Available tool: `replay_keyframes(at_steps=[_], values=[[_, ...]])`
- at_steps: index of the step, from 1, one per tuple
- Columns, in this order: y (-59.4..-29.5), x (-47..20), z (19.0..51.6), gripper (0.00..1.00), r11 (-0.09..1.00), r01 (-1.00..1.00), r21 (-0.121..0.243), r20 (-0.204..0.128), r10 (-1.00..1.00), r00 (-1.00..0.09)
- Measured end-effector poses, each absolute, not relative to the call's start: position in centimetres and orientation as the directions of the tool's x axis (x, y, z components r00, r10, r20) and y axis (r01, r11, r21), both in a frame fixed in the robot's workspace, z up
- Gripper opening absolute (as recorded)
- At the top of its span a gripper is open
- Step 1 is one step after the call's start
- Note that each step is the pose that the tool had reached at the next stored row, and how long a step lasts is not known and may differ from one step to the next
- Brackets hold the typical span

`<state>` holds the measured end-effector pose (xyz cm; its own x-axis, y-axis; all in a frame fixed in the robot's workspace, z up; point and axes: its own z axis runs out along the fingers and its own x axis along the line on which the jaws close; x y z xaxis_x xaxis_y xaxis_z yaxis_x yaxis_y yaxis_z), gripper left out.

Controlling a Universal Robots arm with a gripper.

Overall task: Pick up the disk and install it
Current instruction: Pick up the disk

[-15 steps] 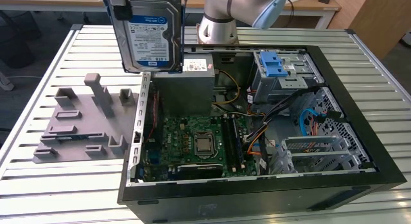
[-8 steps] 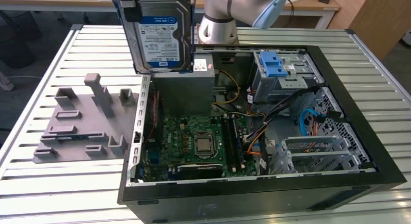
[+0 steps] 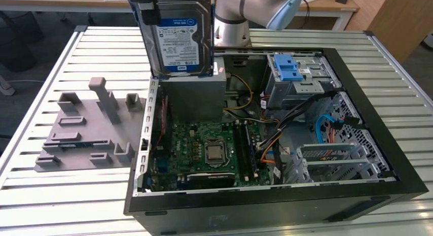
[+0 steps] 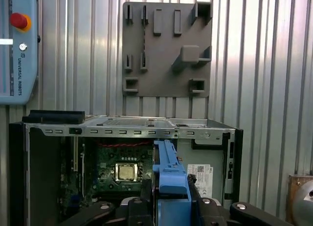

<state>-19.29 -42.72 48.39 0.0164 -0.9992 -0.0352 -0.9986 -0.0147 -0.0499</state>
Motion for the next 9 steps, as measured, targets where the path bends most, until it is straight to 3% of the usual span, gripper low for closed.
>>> replay_keyframes(at_steps=[9], values=[[-42.8, -16.8, 48.2, 0.36, -0.015, -0.999, -0.050, -0.035, -0.999, 0.016]])
